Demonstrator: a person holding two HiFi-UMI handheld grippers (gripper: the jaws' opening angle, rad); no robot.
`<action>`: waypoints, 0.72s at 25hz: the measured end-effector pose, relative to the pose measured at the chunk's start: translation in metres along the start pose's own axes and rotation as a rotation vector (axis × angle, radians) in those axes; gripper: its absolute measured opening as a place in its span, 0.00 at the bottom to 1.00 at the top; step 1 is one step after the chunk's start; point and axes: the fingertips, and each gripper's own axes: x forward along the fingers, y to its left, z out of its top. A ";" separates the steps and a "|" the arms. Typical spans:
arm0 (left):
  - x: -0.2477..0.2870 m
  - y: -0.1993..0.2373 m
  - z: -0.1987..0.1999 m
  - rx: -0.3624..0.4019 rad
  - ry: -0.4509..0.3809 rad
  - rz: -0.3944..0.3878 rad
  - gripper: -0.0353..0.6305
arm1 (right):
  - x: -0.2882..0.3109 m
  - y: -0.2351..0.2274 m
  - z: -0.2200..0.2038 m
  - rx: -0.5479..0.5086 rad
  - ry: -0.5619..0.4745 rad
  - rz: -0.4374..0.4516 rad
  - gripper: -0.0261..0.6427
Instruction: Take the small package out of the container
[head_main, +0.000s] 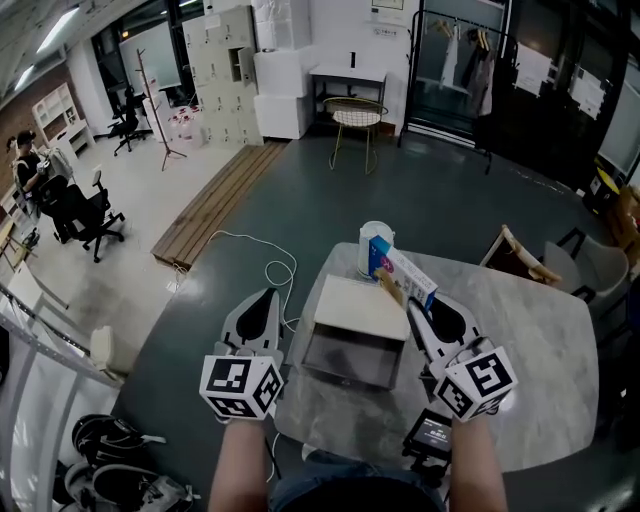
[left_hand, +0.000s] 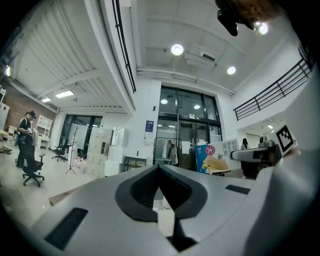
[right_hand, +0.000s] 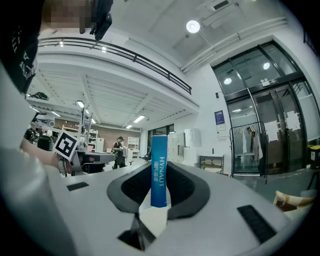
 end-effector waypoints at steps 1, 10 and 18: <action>0.001 -0.003 0.000 0.000 0.000 0.000 0.07 | -0.005 -0.004 0.001 -0.003 -0.004 -0.008 0.18; -0.002 -0.017 0.000 0.013 0.006 -0.011 0.07 | -0.040 -0.033 -0.003 -0.026 0.008 -0.108 0.18; 0.004 -0.035 0.011 0.041 -0.021 -0.067 0.07 | -0.068 -0.044 -0.003 -0.035 0.009 -0.201 0.18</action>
